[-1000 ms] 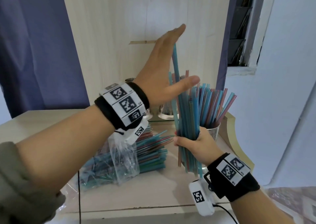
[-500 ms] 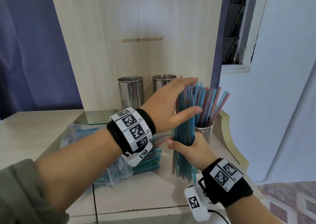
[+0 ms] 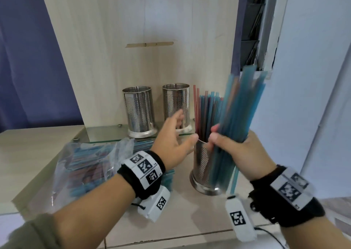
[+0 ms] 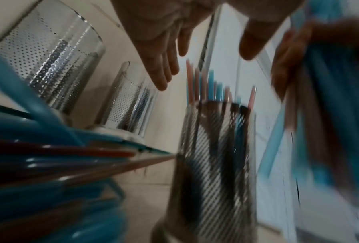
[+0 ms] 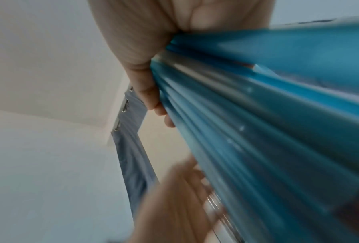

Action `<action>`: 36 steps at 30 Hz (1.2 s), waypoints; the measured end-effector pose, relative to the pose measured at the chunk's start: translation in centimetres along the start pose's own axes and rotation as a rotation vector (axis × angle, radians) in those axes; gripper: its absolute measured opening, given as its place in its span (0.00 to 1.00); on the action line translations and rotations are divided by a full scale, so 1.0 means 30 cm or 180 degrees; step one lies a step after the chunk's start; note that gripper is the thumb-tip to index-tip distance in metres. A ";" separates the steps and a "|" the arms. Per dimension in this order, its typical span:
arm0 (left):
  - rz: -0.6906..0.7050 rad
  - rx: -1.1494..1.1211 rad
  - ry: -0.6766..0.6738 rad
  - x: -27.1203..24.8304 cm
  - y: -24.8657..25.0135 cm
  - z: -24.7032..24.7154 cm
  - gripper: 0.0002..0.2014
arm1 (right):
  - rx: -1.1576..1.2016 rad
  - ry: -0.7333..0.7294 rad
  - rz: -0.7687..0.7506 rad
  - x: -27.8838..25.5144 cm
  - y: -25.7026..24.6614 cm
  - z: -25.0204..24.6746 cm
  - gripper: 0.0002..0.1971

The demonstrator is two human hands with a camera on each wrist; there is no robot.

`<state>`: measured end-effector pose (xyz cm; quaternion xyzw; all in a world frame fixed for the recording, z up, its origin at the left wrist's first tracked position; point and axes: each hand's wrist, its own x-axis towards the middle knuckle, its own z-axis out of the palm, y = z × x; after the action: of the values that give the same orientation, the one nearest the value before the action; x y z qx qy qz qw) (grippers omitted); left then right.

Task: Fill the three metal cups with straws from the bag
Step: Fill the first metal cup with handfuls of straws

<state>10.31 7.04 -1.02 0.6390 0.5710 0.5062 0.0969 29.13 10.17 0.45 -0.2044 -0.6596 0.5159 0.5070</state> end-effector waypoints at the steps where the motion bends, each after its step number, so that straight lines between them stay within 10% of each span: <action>1: -0.0003 0.0327 -0.0265 -0.005 -0.025 0.016 0.48 | 0.0052 0.0050 -0.0104 0.018 -0.045 -0.022 0.08; 6: -0.0136 0.0743 -0.0738 0.027 -0.040 0.080 0.61 | 0.0189 0.0103 -0.0592 0.143 -0.239 -0.108 0.05; 12: -0.0140 0.0149 -0.0551 0.054 -0.038 0.141 0.41 | 0.0191 0.0073 -0.0529 0.284 -0.225 -0.073 0.04; 36: -0.0354 0.0193 -0.0264 0.030 -0.086 0.183 0.41 | -0.1230 0.0427 0.0018 0.262 0.016 0.031 0.03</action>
<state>12.68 11.13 -4.93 0.6293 0.6161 0.4557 0.1290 25.04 16.14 3.66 -0.3335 -0.7105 0.3664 0.4997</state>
